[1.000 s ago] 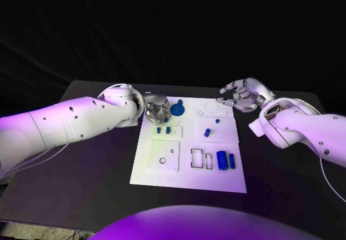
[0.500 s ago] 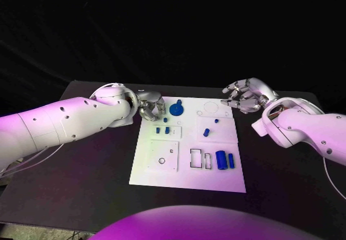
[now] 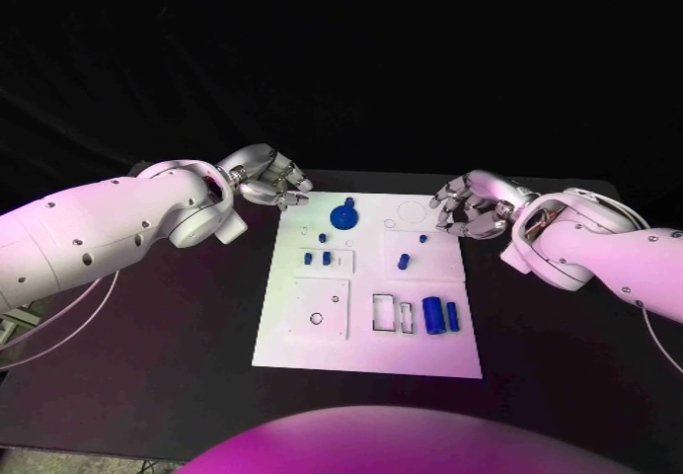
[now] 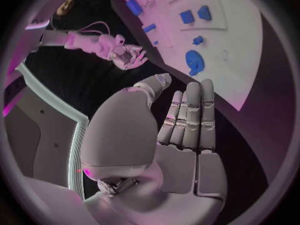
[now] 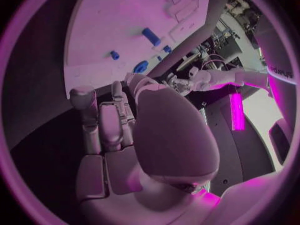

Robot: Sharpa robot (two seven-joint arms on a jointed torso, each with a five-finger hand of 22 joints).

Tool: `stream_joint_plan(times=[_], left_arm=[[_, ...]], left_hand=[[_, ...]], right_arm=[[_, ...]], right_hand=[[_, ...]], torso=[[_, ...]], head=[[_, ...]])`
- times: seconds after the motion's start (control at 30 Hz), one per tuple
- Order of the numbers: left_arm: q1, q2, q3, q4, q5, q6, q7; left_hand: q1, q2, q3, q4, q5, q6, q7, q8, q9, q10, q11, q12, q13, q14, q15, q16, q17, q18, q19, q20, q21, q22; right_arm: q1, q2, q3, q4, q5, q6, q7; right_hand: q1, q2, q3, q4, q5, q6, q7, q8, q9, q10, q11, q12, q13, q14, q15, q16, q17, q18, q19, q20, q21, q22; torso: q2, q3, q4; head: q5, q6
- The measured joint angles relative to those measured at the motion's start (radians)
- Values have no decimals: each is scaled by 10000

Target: Assemble the parts on the task board

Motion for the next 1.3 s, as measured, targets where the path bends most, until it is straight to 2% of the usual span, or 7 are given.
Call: stream_joint_plan(times=[0.2,0.3,0.43,0.67,0.87,1.3], left_arm=[[-7,-251,8,385,2829,-138,766],[-12,-316,9,518,3775,-168,1083],[-12,-378,10,627,4598,-183,1370],[-15,-423,10,711,5308,-184,1637],[-15,-446,9,780,5570,-231,1814],[-15,-459,9,809,5720,-547,2151]], left_hand=[[56,56,187,-44,0,128,-65,107,20,262,-56,415,59,-324,-26,-359,-302,-2,-225,-17,-267,-150],[76,76,240,-43,0,161,-97,148,20,338,-74,480,77,-323,-26,-358,-322,-1,-225,-17,-267,-150],[76,76,240,-43,0,161,-97,149,20,338,-74,528,77,-323,-26,-358,-333,-2,-224,-17,-267,-150],[76,76,240,-43,0,161,-98,148,29,337,-74,528,87,-323,-26,-358,-333,-1,-224,-16,-266,-150],[76,75,268,-71,-1,161,-98,148,28,337,-74,528,87,-323,-26,-358,-344,-1,-224,-16,-267,-149],[118,118,309,-113,-1,160,-98,186,27,336,-74,594,85,-322,-27,-358,-359,-2,-223,-16,-266,-130]], right_arm=[[-125,279,0,-145,-1450,582,-472],[-167,407,-4,-204,-2025,725,-688],[-204,574,-4,-298,-2566,857,-909],[-307,866,-5,-500,-3094,947,-1154],[-377,1010,-9,-707,-3344,941,-1274],[-470,1132,12,-693,-3505,941,-1347]], right_hand=[[-182,-179,263,-129,0,5,1,0,-23,-7,-1,-247,-298,2,2,53,134,1,62,61,201,183],[-245,-177,342,-157,0,13,6,-37,-38,-27,16,-290,-395,35,34,79,202,1,83,66,293,258],[-266,-155,450,-210,0,14,5,-37,-47,-34,22,-338,-466,44,44,138,232,1,152,74,349,308],[-410,-194,617,-293,-39,15,5,-37,-56,-41,28,-338,-586,107,107,233,375,1,300,62,555,448],[-555,-129,867,-464,-64,15,5,-37,-41,-40,28,-338,-755,199,15,387,591,3,492,52,893,683],[-805,-90,1209,-693,-119,149,21,118,32,194,4,-418,-944,199,15,446,578,2,631,15,1112,855]], torso=[[15,-18,11],[18,-20,17],[22,-30,18],[32,-32,18],[32,-18,23],[25,1,5]], head=[[-65,0],[-74,0],[-18,0],[-1,0],[-11,0],[46,0]])
